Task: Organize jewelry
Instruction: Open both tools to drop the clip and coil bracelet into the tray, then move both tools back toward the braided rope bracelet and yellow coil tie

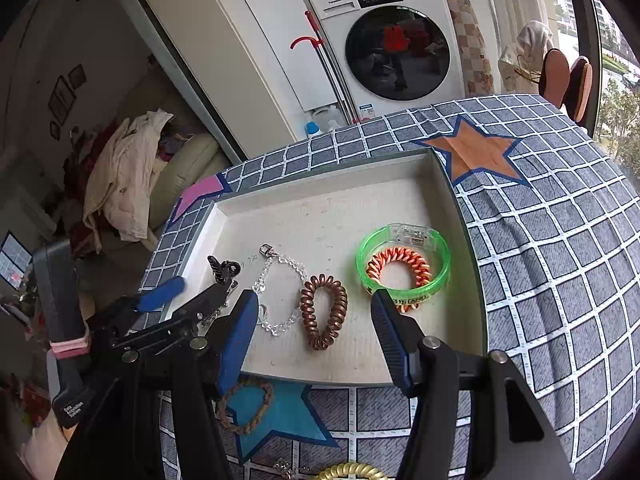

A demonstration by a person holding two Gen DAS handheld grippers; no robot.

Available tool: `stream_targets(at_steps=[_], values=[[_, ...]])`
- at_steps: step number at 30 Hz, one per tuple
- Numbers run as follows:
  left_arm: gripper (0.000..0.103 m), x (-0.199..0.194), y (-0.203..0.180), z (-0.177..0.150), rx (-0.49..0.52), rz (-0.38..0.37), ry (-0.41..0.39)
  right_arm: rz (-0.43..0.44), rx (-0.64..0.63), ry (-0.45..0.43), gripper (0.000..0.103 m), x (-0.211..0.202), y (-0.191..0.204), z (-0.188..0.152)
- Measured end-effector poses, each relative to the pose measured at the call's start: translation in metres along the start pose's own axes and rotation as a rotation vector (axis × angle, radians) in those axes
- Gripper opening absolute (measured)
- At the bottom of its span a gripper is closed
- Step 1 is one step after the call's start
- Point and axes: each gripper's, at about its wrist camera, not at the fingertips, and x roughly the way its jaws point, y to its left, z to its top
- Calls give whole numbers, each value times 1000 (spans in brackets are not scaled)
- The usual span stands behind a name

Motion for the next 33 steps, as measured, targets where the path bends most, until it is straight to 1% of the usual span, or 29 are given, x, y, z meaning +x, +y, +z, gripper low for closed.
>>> stream_targets(at_steps=[1,4,6,8,12,13,16,19,22,25,29,33], values=[[103,-5,0,1,2,0,-17,1,2,-1,63,-2,-1,-1],[103,-16,0,5,9,0,-27,2,12,0,67,-7,-3,-5],[103,-25,-1,3,20,11,-45,6,19,1,67,-11,-5,-9],[103,-33,-1,-1,26,17,-64,8,21,4,78,-15,-7,-15],[103,-45,-1,-11,36,3,-58,3,14,-11,85,-27,-9,-27],[103,-48,-1,-15,34,-4,-49,-1,14,-16,88,-30,-10,-31],[103,-53,-1,-27,24,-33,-22,-3,21,-27,89,-38,-13,-40],[103,-56,-3,-39,19,-42,0,-12,20,-43,89,-47,-14,-50],[103,-57,-8,-50,38,-27,21,-7,23,-41,89,-53,-15,-59],[103,-59,-13,-60,72,9,33,-16,23,-6,89,-58,-15,-66],[103,-59,-12,-69,71,12,49,-38,31,13,89,-66,-21,-77],[103,-53,-11,-78,59,21,88,-51,44,35,89,-71,-30,-91]])
